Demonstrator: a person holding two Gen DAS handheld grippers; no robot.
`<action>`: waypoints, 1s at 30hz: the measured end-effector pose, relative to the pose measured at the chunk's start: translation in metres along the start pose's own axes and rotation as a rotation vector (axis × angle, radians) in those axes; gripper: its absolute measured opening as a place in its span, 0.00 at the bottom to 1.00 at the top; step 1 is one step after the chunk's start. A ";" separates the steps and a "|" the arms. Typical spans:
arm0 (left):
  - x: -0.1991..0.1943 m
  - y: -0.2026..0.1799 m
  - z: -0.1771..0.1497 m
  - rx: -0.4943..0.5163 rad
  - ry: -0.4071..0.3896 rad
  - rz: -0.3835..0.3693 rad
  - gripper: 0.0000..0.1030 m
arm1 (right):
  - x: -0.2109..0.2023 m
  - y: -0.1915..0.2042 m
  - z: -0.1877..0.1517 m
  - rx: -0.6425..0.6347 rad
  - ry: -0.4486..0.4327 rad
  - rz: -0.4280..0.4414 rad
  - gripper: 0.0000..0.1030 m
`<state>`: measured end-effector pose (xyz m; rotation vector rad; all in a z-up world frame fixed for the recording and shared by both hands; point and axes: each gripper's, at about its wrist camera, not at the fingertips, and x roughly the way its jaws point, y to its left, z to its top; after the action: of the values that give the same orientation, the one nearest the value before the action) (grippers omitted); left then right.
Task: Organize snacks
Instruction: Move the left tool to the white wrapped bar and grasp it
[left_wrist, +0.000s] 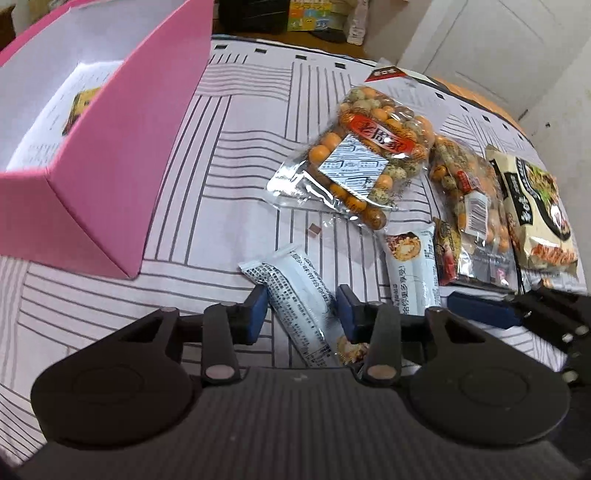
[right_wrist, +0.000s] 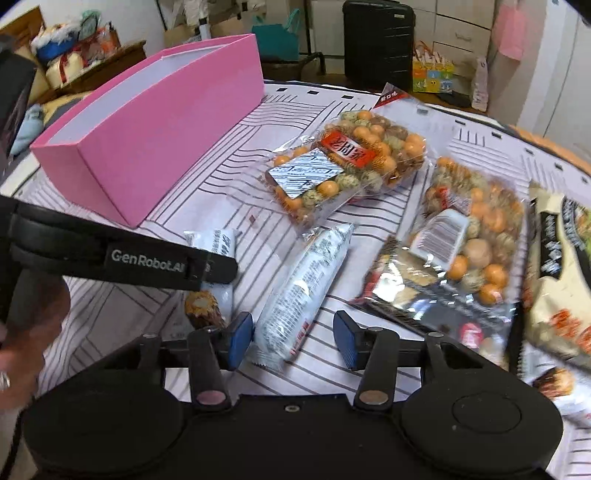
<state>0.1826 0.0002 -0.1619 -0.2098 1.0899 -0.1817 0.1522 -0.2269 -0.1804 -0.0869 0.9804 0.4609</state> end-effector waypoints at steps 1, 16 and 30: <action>0.002 0.001 -0.001 -0.011 -0.001 -0.003 0.40 | 0.002 0.001 -0.002 0.001 -0.019 -0.011 0.52; -0.014 -0.007 -0.008 0.044 0.092 -0.031 0.30 | -0.031 0.008 -0.014 0.071 -0.036 -0.025 0.32; -0.071 -0.002 -0.016 0.054 0.071 -0.058 0.27 | -0.083 0.030 -0.004 0.059 -0.020 0.093 0.31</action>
<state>0.1358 0.0147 -0.1077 -0.1874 1.1484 -0.2718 0.0980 -0.2288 -0.1112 0.0163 0.9800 0.5166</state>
